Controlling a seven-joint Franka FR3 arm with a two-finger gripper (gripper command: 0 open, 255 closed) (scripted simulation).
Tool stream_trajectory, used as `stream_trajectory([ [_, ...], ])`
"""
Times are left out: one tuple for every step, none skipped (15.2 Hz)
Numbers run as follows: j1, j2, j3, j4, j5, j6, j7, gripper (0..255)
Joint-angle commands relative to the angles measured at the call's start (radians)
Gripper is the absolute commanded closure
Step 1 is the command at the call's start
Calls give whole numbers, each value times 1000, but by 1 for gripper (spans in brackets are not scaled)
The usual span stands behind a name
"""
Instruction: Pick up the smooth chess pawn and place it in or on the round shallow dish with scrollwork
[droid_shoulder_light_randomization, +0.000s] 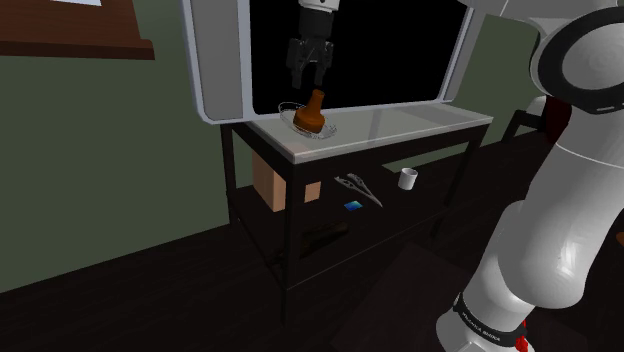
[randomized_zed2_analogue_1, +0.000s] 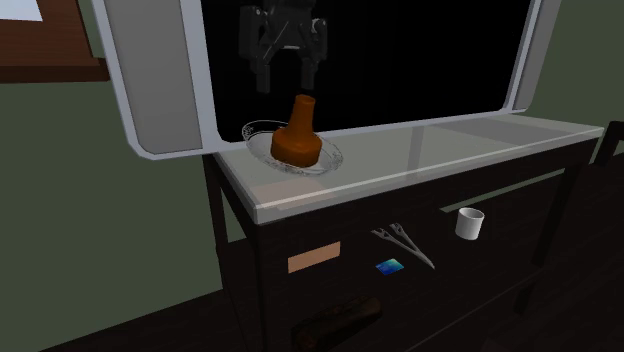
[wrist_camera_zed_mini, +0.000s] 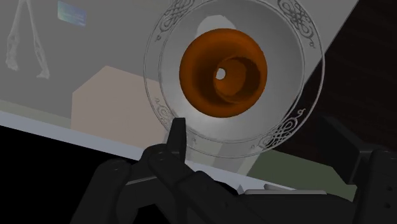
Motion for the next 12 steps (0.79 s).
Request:
stream_trajectory([
  [0,0,0,0,0,0,0,0],
  [0,16,0,55,0,-40,0,0],
  [0,34,0,115,0,-81,0,0],
  [0,55,0,180,0,-125,0,0],
  [0,75,0,236,0,-161,0,0],
  [0,75,0,236,0,-161,0,0],
  [0,75,0,235,0,-160,0,0],
  [0,75,0,236,0,-161,0,0],
  [0,75,0,236,0,-161,0,0],
  [0,75,0,236,0,-161,0,0],
  [0,75,0,236,0,-161,0,0],
  [0,75,0,236,0,-161,0,0],
])
